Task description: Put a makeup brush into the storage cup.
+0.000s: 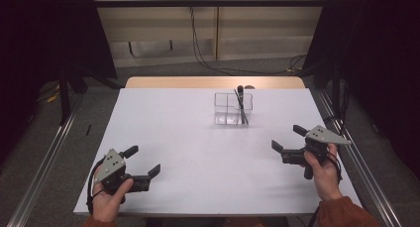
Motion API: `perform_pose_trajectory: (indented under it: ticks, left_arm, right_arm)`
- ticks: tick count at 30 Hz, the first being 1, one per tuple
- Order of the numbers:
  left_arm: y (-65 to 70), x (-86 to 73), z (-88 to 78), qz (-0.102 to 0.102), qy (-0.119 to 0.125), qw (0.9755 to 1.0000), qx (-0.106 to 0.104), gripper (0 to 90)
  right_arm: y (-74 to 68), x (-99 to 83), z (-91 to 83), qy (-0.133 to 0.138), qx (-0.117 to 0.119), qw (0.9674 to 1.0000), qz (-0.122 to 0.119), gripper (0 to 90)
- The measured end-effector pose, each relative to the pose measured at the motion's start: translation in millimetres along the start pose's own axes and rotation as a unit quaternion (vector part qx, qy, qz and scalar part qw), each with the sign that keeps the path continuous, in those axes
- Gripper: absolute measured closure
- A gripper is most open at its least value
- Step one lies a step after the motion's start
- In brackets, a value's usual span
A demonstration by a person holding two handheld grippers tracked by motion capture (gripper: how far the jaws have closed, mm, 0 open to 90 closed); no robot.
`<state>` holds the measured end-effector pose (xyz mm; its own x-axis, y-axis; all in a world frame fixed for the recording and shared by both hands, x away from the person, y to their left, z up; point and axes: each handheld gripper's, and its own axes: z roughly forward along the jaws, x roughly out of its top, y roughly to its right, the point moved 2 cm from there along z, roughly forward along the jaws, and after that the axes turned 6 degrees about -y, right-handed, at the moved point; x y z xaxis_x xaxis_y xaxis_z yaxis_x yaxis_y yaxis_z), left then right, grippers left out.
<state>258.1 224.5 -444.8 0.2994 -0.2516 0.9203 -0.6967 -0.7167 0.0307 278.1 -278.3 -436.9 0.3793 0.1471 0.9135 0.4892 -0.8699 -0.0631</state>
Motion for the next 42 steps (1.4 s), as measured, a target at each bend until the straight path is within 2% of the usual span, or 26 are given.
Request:
perform_pose_trajectory:
  ticks: [5,13,18,31,36,38,42]
  left_arm:
    - [1.3,-0.4,-1.3,0.002,-0.001,1.0,0.0,2.7]
    - [1.1,-0.1,-1.0,0.003,-0.002,1.0,-0.001,2.8]
    - [2.0,-0.4,-1.9,0.0,0.002,1.0,-0.001,2.8]
    - [5.2,-4.3,-7.8,0.002,-0.008,1.0,-0.003,2.7]
    - [4.8,-3.7,-9.8,0.002,-0.005,1.0,0.0,2.6]
    - [5.1,-3.8,-9.5,0.005,-0.007,1.0,-0.002,2.6]
    - [4.0,-4.0,-9.4,0.0,-0.005,1.0,0.0,2.6]
  right_arm:
    - [-0.2,-6.4,-9.4,0.004,-0.006,1.0,0.006,0.3]
    - [-0.6,-17.2,-23.9,-0.005,-0.006,1.0,0.005,0.1]
    - [0.1,-23.0,-31.6,-0.003,-0.011,0.9998,0.015,0.0]
    - [-4.7,-40.4,-48.6,-0.01,-0.016,0.9997,0.016,0.0]
    - [-3.6,-44.8,-49.8,-0.012,-0.019,0.9996,0.019,0.0]
    - [-3.2,-47.1,-50.1,-0.015,-0.01,0.9996,0.021,0.1]
    - [-3.7,-46.6,-50.8,-0.011,-0.011,0.9997,0.018,0.0]
